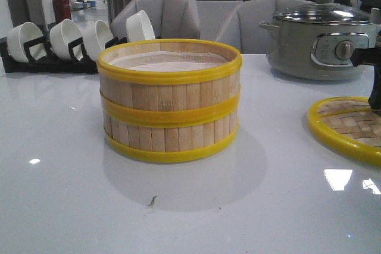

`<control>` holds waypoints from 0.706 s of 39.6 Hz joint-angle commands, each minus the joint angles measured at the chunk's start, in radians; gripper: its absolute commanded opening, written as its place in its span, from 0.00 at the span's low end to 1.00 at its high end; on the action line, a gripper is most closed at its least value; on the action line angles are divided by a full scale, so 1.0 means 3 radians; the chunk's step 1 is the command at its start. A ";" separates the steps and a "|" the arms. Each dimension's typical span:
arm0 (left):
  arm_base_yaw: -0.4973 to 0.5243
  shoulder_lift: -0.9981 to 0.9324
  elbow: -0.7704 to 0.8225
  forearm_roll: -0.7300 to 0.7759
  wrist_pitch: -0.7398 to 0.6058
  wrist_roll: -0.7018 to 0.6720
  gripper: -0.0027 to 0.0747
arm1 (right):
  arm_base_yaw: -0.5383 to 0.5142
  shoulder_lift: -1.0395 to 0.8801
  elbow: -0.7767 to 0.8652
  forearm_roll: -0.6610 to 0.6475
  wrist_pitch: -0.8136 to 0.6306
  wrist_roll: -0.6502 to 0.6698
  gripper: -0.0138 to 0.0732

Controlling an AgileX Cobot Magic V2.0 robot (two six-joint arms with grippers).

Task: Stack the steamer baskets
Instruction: 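Lower the right gripper onto the woven lid's center knob and grasp it, then lift the woven lid with the right gripper and carry it toward the stack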

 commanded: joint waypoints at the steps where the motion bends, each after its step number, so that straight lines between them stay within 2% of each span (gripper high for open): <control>1: 0.0000 0.0015 -0.0094 0.0009 -0.0261 -0.0026 0.15 | -0.0018 -0.0176 -0.0114 0.0030 -0.0134 -0.0009 0.55; 6: 0.0000 0.0015 -0.0094 0.0009 -0.0261 -0.0026 0.15 | -0.0018 -0.0176 -0.0114 0.0030 -0.0141 -0.0009 0.53; 14: 0.0000 0.0015 -0.0094 0.0009 -0.0261 -0.0026 0.15 | 0.0028 -0.0176 -0.0114 0.0030 -0.0144 -0.0009 0.18; 16: 0.0000 0.0015 -0.0094 0.0009 -0.0261 -0.0026 0.15 | 0.0061 -0.0176 -0.0114 0.0030 -0.0144 -0.0009 0.21; 28: 0.0000 0.0015 -0.0094 0.0009 -0.0261 -0.0026 0.15 | 0.0289 -0.0335 -0.0139 0.0030 -0.0111 -0.0009 0.21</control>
